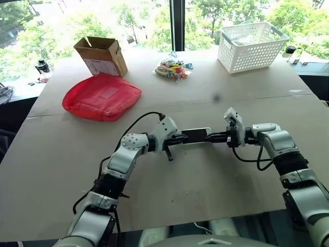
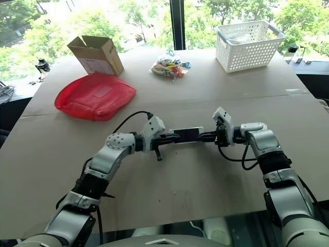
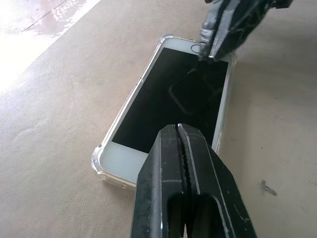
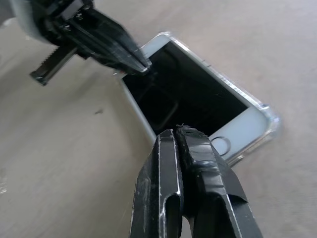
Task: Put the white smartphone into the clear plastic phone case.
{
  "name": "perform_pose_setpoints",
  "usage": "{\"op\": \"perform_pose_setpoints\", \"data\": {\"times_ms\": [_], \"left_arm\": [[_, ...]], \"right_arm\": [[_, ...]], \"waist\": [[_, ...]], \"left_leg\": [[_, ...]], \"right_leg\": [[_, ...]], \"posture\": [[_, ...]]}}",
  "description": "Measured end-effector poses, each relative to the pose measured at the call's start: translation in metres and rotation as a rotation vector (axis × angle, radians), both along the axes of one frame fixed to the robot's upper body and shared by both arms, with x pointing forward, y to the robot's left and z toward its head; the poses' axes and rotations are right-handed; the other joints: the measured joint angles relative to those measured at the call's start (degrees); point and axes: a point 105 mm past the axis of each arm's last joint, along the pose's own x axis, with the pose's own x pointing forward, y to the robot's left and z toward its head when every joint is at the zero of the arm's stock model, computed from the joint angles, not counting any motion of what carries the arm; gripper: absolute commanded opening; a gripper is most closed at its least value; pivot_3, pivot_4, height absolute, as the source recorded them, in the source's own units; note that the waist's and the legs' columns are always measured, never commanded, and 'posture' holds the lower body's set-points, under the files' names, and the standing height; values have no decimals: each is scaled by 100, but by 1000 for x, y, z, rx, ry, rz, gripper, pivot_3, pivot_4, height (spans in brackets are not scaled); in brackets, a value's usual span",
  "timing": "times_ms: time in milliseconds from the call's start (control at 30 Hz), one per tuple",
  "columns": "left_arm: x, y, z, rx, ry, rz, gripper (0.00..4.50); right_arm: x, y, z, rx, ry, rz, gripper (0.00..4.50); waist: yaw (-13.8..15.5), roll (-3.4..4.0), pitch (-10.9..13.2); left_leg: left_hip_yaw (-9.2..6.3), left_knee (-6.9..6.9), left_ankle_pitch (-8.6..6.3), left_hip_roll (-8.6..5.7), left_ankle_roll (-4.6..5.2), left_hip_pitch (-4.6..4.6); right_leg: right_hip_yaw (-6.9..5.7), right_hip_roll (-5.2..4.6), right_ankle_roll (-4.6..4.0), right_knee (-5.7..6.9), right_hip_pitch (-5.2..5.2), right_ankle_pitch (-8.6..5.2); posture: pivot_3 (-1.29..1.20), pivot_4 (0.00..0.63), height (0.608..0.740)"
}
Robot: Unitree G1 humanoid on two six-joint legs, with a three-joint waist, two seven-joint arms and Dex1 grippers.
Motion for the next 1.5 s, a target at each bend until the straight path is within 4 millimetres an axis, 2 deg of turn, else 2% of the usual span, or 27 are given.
{"op": "perform_pose_setpoints", "data": {"times_ms": [100, 200, 433, 767, 900, 1000, 1033, 1100, 1233, 1333, 1367, 1500], "left_arm": [[1, -1, 4, -7, -12, -3, 0], [1, -2, 5, -12, -17, -8, 0], [1, -3, 7, -20, -23, -13, 0], [2, -2, 5, -17, -15, 0, 0], [3, 0, 6, -51, -15, 25, 0], [2, 12, 14, -83, -33, 53, 0], [2, 16, 16, -88, -40, 60, 262], [1, 41, 28, -110, -59, 99, 815], [-9, 83, 35, -130, -52, 176, 2728], [-22, 102, 28, -122, -5, 173, 4110], [-27, 108, 25, -107, 8, 163, 4348], [-40, 130, 17, -39, 20, 145, 4348]], "right_arm": [[-1, 1, 4, 19, -12, 12, 60], [7, -1, 9, 53, -48, -40, 60], [19, -5, 11, 65, -119, -109, 60], [20, 1, 6, -128, -316, -4, 60], [21, 3, 9, -112, -346, -23, 60], [23, 0, 16, -59, -358, -48, 60], [24, -2, 19, -39, -358, -59, 300], [28, -17, 37, 41, -383, -119, 894], [26, -51, 56, 62, -452, -176, 2822], [16, -65, 51, 58, -439, -153, 4174], [11, -72, 47, 44, -430, -139, 4383], [-1, -99, 35, -16, -407, -114, 4383]], "waist": [[0, 1, 1], [14, 11, 16], [16, 14, 48], [4, 11, 46], [-12, 11, 49], [-17, 7, 99], [-15, 9, 107], [-16, 12, 116], [10, 11, 118], [16, 11, 124], [26, 12, 131], [43, 13, 154]], "left_leg": [[0, 3, 4, -1, -6, -59], [3, 2, 14, -5, -24, -79], [6, 2, 11, -26, -17, -82], [9, 13, 4, -39, -5, -59], [9, 21, 4, -38, -5, -58], [7, 32, 7, -33, -8, -82], [6, 37, 18, -31, -27, -97], [2, 62, 24, -25, -36, -158], [6, 60, 24, -29, -37, -176], [10, 55, 22, -37, -34, -180], [10, 56, 21, -40, -33, -181], [16, 58, 12, -43, -15, -171]], "right_leg": [[1, -1, -2, 6, -64, 3], [1, -10, -3, 8, -83, 4], [1, -22, -1, 9, -87, 4], [3, -21, 0, 40, -79, 3], [4, -20, -1, 53, -80, 3], [5, -20, -1, 61, -100, 4], [5, -21, -2, 64, -112, 5], [2, -21, -3, 74, -167, 6], [1, -45, 0, 52, -177, 4], [3, -54, 4, 45, -178, 2], [2, -55, 4, 45, -177, 2], [2, -52, 4, 59, -175, 2]], "posture": [[0, 150, 740], [0, 150, 740], [0, 150, 740], [0, 150, 740], [0, 150, 740], [0, 150, 740], [0, 150, 740], [0, 150, 740], [0, 150, 740], [0, 150, 740], [0, 150, 740], [0, 150, 740]]}}
